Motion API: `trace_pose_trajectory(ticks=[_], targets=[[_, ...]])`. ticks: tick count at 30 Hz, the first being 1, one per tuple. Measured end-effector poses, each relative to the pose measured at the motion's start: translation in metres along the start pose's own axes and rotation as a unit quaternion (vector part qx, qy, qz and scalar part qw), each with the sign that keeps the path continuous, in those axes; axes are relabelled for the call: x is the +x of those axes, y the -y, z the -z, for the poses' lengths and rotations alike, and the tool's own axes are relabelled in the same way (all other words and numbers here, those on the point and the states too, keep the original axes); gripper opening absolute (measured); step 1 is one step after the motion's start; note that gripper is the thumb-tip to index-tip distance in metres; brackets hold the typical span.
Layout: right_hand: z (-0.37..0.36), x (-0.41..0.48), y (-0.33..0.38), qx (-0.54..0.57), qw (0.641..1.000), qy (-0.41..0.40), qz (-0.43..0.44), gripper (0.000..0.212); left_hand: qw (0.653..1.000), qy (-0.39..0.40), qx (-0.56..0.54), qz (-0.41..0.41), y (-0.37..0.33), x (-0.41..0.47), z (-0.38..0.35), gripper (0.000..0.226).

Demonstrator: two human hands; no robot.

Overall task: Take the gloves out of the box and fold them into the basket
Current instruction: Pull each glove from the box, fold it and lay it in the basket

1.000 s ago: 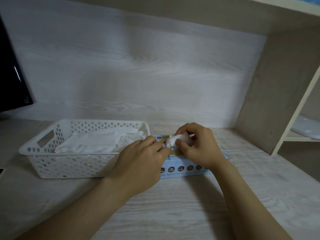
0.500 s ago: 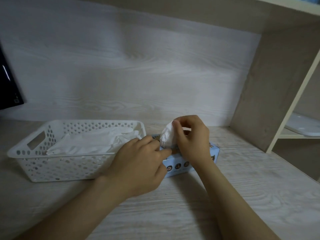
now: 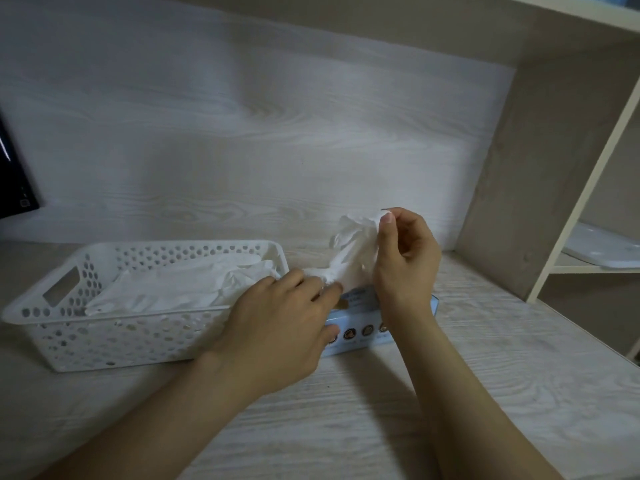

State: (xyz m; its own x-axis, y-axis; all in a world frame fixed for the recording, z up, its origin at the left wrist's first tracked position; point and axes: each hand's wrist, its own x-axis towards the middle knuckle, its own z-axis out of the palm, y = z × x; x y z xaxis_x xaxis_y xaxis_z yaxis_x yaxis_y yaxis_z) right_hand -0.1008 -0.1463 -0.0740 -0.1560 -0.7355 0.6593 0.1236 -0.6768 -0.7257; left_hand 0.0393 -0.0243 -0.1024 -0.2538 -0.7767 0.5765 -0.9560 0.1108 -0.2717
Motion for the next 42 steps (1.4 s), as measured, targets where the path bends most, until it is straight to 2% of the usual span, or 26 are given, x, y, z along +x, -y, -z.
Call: trace_pose_trajectory(ticks=[5, 11, 14, 18, 22, 28, 30, 32, 33, 36, 38, 42], targets=[[0.002, 0.001, 0.001, 0.0, 0.997, -0.066, 0.033, 0.009, 1.0, 0.018, 0.005, -0.009, 0.0, -0.002, 0.001, 0.042], [0.008, 0.006, 0.014, -0.02, 0.985, -0.151, 0.08, 0.01, 1.0, 0.024, 0.012, -0.004, -0.002, -0.001, 0.002, 0.043], [0.015, 0.007, 0.022, -0.015, 0.983, -0.151, 0.104, 0.012, 0.999, 0.03, 0.013, -0.002, -0.003, -0.001, 0.003, 0.044], [0.012, -0.002, 0.022, -0.064, 0.995, -0.028, 0.075, 0.014, 0.999, 0.02, -0.039, 0.013, -0.003, -0.002, 0.007, 0.042], [0.006, -0.011, 0.027, -0.033, 0.995, 0.095, -0.009, 0.016, 0.988, -0.072, -0.13, 0.046, -0.001, -0.002, 0.014, 0.031], [0.007, -0.013, 0.035, 0.062, 0.969, 0.214, -0.105, 0.018, 0.912, -0.246, -0.273, 0.183, 0.002, -0.002, 0.027, 0.01], [0.009, -0.013, 0.035, 0.087, 0.955, 0.248, -0.138, 0.024, 0.894, -0.249, -0.296, 0.225, 0.003, -0.002, 0.027, 0.025], [0.009, -0.013, 0.036, 0.103, 0.942, 0.277, -0.16, 0.028, 0.89, -0.231, -0.315, 0.237, 0.004, -0.002, 0.025, 0.042], [0.009, -0.014, 0.036, 0.114, 0.935, 0.289, -0.173, 0.03, 0.89, -0.22, -0.321, 0.237, 0.004, -0.002, 0.026, 0.044], [0.008, -0.015, 0.038, 0.152, 0.909, 0.317, -0.224, 0.038, 0.904, -0.206, -0.304, 0.219, 0.006, -0.002, 0.024, 0.027], [0.008, -0.016, 0.042, 0.179, 0.887, 0.335, -0.262, 0.048, 0.911, -0.205, -0.291, 0.207, 0.007, -0.001, 0.025, 0.027], [0.01, -0.018, 0.044, 0.151, 0.877, 0.402, -0.217, 0.037, 0.888, -0.231, -0.325, 0.231, 0.01, -0.001, 0.028, 0.013]])
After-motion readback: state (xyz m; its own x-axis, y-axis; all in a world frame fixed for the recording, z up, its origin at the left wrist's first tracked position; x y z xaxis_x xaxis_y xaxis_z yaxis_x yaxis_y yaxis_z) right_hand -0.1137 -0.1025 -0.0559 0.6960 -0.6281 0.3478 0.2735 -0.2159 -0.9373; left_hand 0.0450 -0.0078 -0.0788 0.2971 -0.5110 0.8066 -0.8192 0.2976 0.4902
